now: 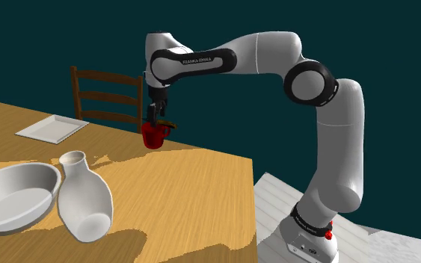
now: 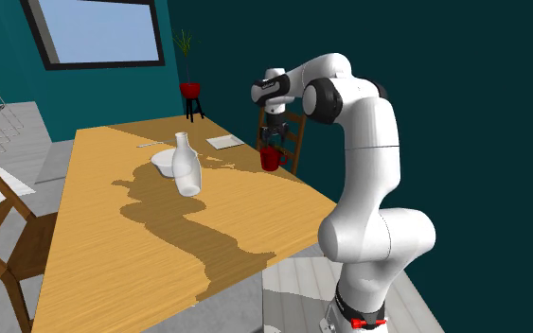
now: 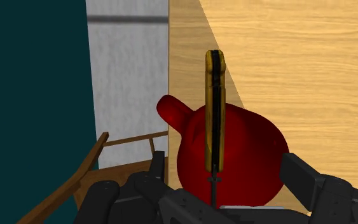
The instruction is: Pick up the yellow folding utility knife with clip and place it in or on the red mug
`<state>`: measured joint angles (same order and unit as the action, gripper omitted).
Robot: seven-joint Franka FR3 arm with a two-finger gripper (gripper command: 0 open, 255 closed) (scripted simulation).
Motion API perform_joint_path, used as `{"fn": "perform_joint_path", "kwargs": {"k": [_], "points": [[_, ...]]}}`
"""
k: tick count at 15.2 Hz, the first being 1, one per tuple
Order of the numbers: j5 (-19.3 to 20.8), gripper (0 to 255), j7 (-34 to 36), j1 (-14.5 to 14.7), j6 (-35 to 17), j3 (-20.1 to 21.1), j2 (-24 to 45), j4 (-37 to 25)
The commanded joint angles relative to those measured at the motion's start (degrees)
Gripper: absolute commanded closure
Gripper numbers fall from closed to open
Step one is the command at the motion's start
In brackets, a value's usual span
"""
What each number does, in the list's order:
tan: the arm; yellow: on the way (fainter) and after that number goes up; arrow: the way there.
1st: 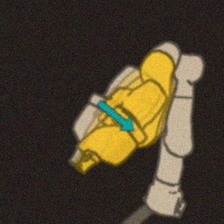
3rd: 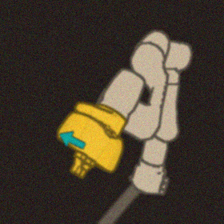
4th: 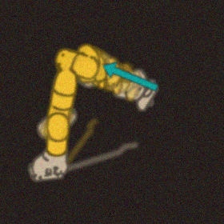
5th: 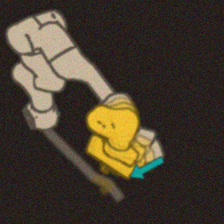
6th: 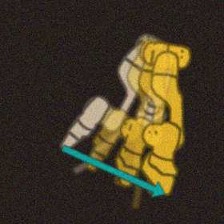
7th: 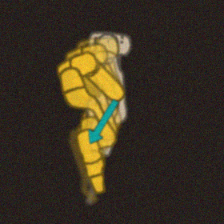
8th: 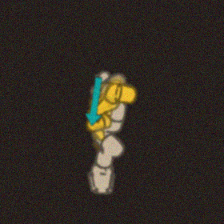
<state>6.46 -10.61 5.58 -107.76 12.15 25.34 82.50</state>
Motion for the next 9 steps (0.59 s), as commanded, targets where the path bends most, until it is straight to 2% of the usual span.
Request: {"fn": "perform_joint_path", "kwargs": {"k": [1,2,9], "points": [[-0.13,0,-0.05,0.21,3.41,0.11,-0.36,-3.02],[-0.16,0,-0.10,0.28,4.88,0.15,-0.43,-4.43],[-0.16,0,-0.10,0.28,4.88,0.15,-0.43,-4.43]]}}
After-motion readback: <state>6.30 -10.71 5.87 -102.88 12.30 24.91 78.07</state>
